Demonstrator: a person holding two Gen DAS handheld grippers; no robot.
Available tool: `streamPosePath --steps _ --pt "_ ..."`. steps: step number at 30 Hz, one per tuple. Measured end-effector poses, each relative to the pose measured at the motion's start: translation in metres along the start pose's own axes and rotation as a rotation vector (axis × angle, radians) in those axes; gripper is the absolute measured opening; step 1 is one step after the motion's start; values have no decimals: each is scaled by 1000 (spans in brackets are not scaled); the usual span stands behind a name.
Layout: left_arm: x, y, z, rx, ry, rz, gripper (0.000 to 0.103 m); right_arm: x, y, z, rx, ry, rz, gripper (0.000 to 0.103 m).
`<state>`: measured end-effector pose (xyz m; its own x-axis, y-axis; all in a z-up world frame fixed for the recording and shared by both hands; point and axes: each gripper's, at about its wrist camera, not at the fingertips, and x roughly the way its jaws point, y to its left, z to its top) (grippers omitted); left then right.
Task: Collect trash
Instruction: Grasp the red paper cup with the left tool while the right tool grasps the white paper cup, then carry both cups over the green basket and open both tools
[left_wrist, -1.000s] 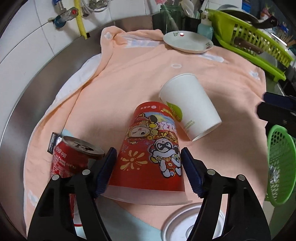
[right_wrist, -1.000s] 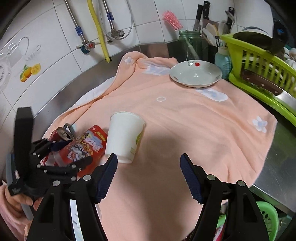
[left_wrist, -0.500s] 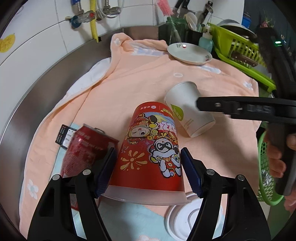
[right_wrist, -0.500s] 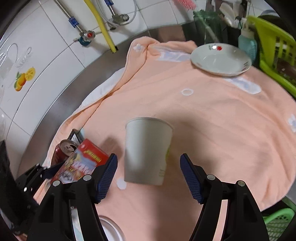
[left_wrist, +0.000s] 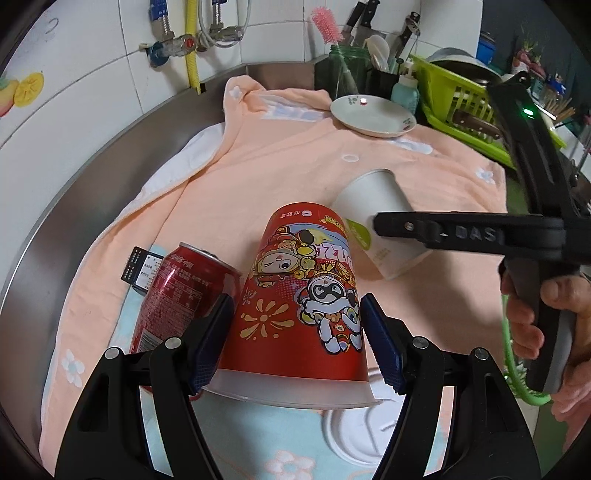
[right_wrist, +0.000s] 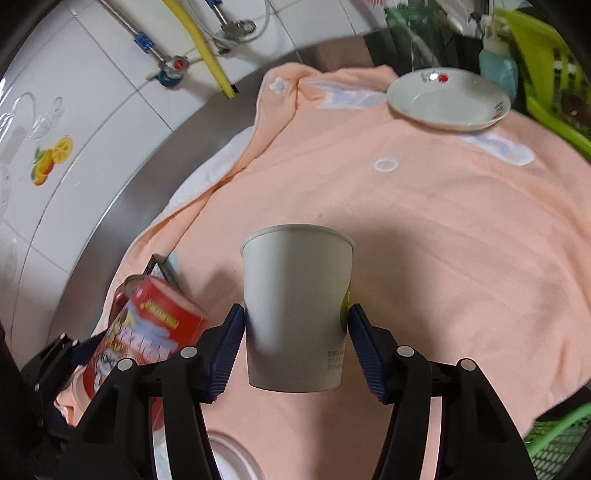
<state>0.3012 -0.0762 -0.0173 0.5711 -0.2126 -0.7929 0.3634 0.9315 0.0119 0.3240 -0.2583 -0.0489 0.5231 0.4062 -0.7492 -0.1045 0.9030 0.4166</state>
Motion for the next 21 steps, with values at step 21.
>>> streamPosePath --steps 21 --pt "-64 -147 -30 163 -71 -185 69 -163 -106 -142 26 -94 -246 56"
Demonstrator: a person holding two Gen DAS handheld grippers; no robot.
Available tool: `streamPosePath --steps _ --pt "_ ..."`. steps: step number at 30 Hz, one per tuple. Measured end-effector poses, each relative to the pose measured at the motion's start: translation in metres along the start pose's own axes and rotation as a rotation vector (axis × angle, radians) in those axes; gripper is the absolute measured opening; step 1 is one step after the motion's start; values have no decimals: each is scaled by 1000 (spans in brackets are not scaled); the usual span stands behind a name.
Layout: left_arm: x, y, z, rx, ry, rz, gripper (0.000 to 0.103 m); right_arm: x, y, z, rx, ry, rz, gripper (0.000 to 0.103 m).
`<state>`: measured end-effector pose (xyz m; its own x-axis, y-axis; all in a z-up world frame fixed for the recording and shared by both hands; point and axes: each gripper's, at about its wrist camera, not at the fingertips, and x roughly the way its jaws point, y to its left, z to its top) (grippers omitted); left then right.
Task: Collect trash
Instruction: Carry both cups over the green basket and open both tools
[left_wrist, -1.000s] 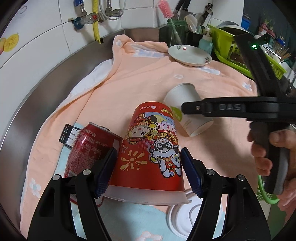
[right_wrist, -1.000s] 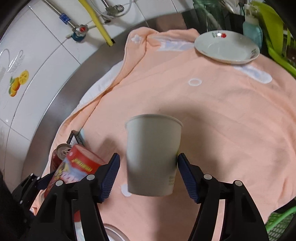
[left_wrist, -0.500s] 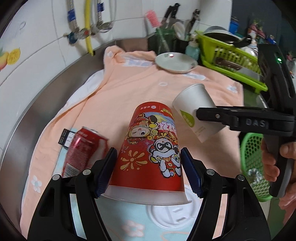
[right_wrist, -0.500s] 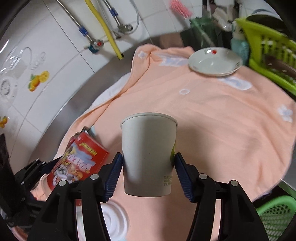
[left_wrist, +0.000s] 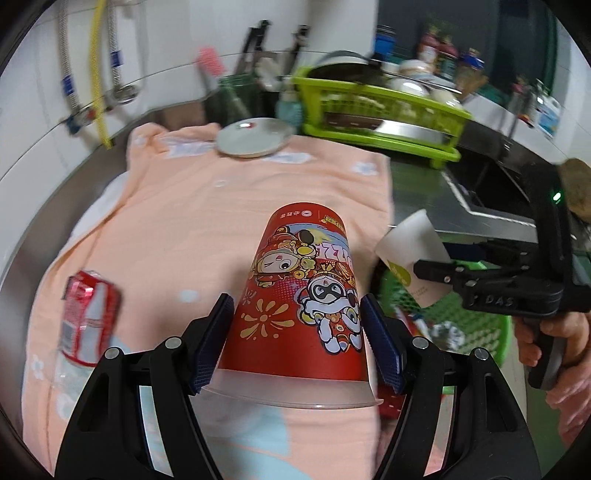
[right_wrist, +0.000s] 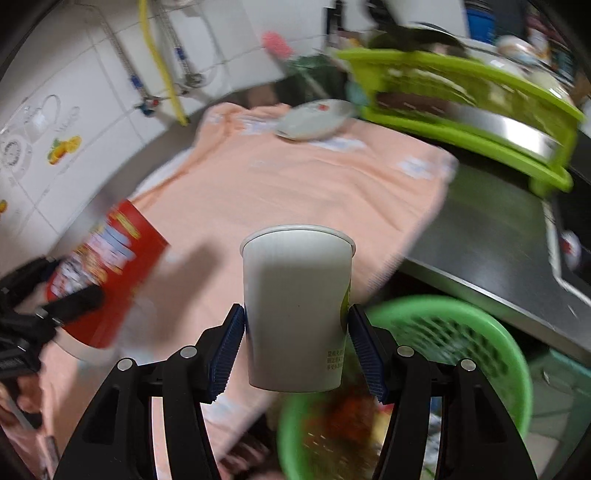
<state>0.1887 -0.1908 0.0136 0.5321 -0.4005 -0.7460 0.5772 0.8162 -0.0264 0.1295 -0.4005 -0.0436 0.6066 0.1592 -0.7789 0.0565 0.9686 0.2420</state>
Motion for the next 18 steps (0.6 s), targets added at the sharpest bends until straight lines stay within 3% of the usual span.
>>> streamPosePath --steps 10,18 --pt "41 -100 -9 106 78 -106 69 -10 -90 -56 86 54 -164 56" --pt "78 -145 -21 138 148 -137 69 -22 -122 -73 144 41 -180 62"
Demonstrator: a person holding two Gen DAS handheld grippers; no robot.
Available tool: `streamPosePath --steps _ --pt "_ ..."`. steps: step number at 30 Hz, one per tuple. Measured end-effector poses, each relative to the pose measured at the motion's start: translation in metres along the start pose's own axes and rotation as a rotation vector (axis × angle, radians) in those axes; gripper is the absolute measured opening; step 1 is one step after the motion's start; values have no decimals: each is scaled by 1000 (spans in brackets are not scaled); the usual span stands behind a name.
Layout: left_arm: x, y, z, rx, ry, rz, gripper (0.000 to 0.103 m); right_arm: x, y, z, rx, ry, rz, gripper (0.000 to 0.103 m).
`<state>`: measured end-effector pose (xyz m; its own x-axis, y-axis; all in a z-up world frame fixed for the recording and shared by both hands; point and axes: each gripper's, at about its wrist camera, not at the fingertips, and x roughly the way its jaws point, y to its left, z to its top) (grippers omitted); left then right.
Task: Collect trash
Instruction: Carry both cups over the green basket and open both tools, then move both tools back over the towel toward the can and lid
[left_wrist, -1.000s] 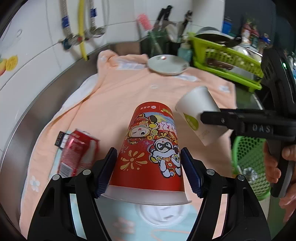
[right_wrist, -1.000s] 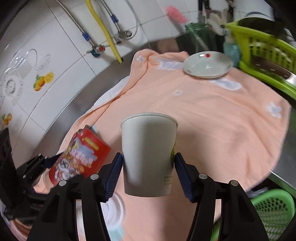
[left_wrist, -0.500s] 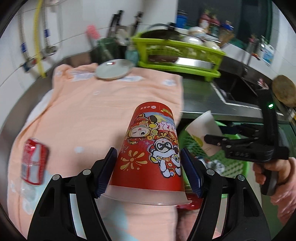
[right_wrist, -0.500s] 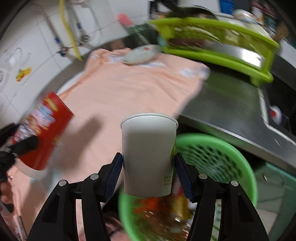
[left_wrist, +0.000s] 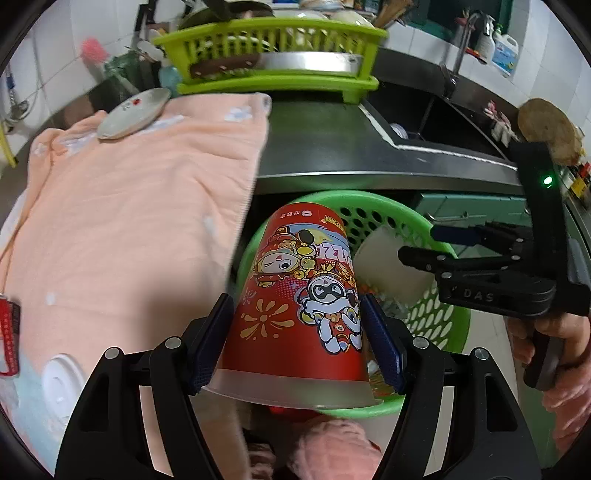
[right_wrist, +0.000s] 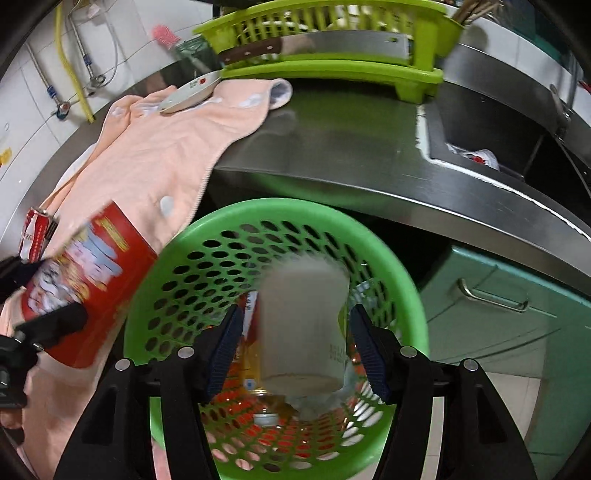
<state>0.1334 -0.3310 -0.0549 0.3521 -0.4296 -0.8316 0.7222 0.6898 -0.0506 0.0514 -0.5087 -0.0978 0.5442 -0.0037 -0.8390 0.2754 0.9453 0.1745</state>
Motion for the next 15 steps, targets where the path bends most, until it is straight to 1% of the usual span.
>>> streamPosePath --steps 4,11,13,15 --pt "13 -14 2 5 19 -18 70 -10 -11 -2 12 -21 -5 63" --pt "25 -27 6 -6 39 -44 72 -26 -22 -2 34 -55 1 64" --pt "26 -28 6 -6 37 -39 78 -29 -23 -3 35 -60 5 64" --pt "25 -29 6 -2 30 -45 79 -32 -20 -3 31 -65 6 64"
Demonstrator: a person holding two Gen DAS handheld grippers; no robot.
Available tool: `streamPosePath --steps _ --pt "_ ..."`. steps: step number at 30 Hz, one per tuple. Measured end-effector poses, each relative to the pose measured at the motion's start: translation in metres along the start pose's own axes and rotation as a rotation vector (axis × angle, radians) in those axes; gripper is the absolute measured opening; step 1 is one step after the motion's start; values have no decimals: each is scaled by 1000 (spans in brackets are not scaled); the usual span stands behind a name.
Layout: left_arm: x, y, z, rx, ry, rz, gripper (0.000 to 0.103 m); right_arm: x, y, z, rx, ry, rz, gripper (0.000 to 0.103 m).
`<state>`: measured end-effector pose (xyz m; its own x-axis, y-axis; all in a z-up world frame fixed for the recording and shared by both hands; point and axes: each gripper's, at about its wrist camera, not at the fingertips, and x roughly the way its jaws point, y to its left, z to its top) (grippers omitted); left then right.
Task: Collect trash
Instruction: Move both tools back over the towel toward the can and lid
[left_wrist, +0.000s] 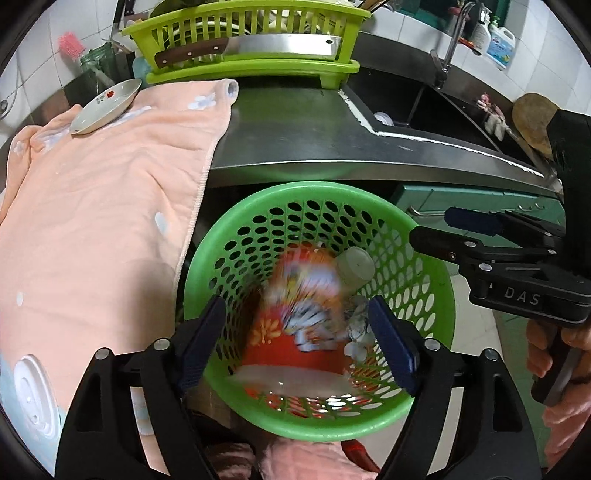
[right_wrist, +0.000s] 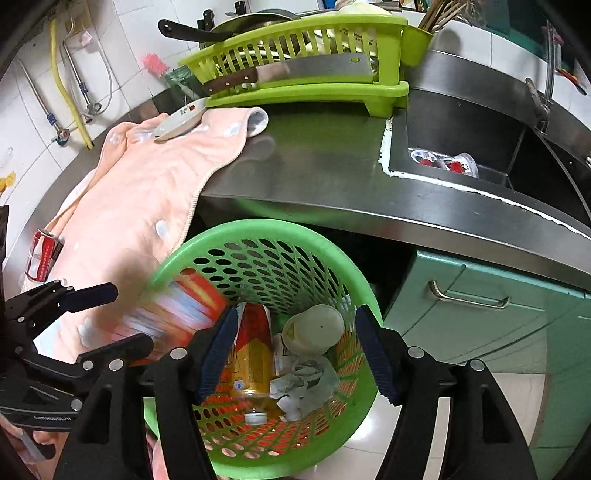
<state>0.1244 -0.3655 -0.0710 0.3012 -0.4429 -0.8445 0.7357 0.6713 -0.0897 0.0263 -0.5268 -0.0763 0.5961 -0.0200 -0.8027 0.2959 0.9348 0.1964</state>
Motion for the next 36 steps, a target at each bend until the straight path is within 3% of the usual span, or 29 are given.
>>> streamPosePath --steps 8,15,17,28,34,36 --pt "-25 17 -10 5 -39 32 79 -10 23 3 -45 -17 34 64" --pt "-68 73 -29 -63 -94 117 79 -12 68 10 -109 -27 94 65" --pt "-81 94 -36 -90 -104 153 79 -11 82 12 -128 -29 111 70" --pt "-152 224 -69 -217 -158 443 82 7 179 14 -273 -2 217 70" --pt "-166 290 -79 -283 -147 579 88 15 226 13 -345 14 264 71" --pt "-167 304 -82 -294 -137 592 90 17 239 13 -365 19 279 71"
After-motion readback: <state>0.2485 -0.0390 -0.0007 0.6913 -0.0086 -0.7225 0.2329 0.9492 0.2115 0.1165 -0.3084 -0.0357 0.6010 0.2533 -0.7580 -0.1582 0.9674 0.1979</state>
